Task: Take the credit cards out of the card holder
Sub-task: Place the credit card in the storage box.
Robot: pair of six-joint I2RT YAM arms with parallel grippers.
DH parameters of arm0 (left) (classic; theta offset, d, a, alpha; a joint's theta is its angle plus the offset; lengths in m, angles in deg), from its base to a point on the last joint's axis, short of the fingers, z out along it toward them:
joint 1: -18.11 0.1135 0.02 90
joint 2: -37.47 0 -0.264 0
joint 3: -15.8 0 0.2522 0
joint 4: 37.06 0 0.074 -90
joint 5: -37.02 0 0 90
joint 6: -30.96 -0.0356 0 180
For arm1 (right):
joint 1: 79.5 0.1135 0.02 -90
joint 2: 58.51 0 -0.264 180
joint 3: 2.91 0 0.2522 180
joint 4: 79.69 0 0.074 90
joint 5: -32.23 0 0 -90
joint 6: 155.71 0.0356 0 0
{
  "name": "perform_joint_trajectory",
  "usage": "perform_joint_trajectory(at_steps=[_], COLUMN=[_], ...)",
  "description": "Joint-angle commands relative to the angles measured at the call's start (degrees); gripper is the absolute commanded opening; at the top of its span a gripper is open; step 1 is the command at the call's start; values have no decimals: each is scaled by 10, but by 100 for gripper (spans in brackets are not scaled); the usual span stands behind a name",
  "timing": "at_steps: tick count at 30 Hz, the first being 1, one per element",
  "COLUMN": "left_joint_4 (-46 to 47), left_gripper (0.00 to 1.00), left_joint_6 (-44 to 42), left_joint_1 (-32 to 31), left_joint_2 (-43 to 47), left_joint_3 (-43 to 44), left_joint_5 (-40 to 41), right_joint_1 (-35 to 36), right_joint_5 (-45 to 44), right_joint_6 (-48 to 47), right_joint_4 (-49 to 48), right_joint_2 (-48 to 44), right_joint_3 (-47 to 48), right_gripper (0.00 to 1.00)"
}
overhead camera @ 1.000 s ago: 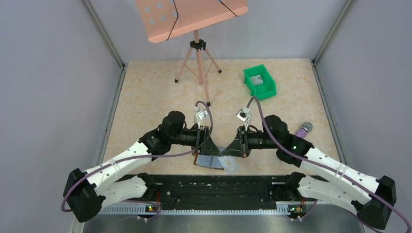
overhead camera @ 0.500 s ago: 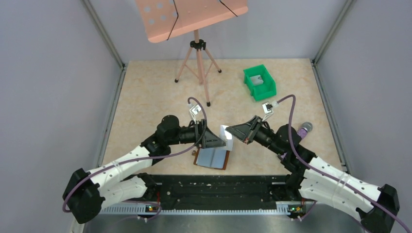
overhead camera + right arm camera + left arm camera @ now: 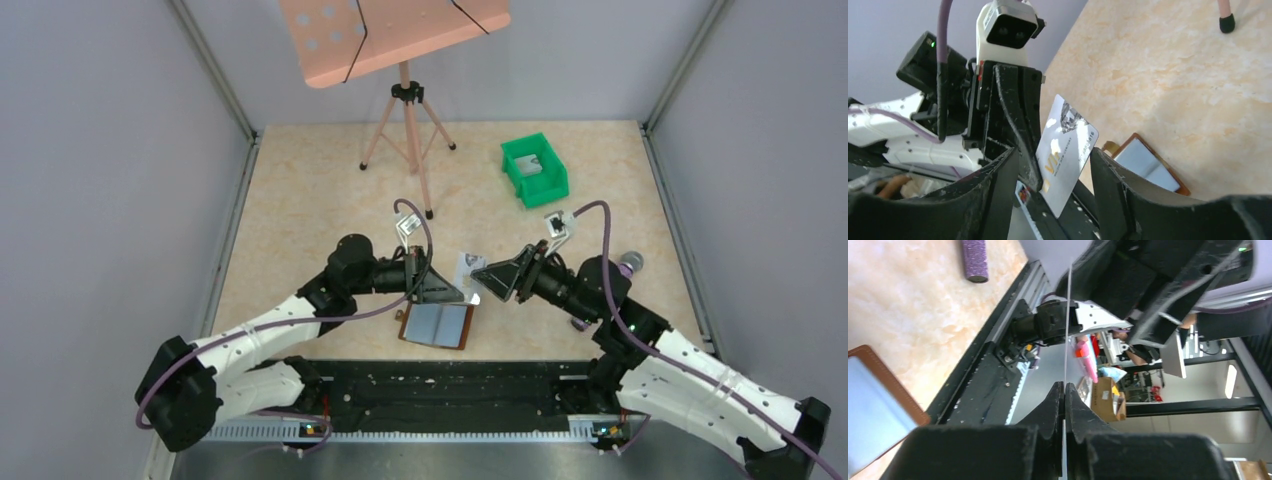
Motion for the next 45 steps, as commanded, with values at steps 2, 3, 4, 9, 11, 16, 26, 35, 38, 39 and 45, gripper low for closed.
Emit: perform_joint_trajectory(at_steps=[2, 3, 4, 9, 11, 16, 26, 35, 38, 39, 45], left_joint_4=[-130, -183, -223, -325, -328, -319, -358, -364, -360, -358, -344], left_gripper=[0, 0, 0, 0, 0, 0, 0, 0, 0, 0, 0], left_joint_6=[-119, -149, -188, -265, -274, -282, -326, -333, -333, -333, -331], left_joint_1=[9, 9, 9, 9, 9, 9, 9, 9, 9, 9, 9], left_joint_2=[29, 30, 28, 38, 45, 55, 46, 26, 21, 20, 1], left_joint_3=[34, 51, 67, 98, 94, 82, 100, 113, 109, 108, 113], left_joint_5=[-16, -24, -36, -88, -94, -116, -127, -159, -160, -161, -166], right_joint_1=[-28, -43, -65, -146, -186, -211, -211, -210, -209, -209, -205], right_joint_5=[72, 99, 133, 303, 388, 572, 619, 622, 623, 625, 619], right_joint_6=[-170, -185, -197, -235, -231, -164, -112, -85, -70, -64, -53], right_joint_4=[198, 219, 228, 229, 216, 73, -65, -115, -136, -145, -171], right_joint_2=[28, 44, 60, 117, 146, 189, 194, 184, 175, 174, 169], right_joint_3=[134, 153, 169, 213, 214, 150, 50, 3, -6, -9, -22], right_gripper=[61, 65, 67, 68, 65, 55, 58, 53, 45, 44, 22])
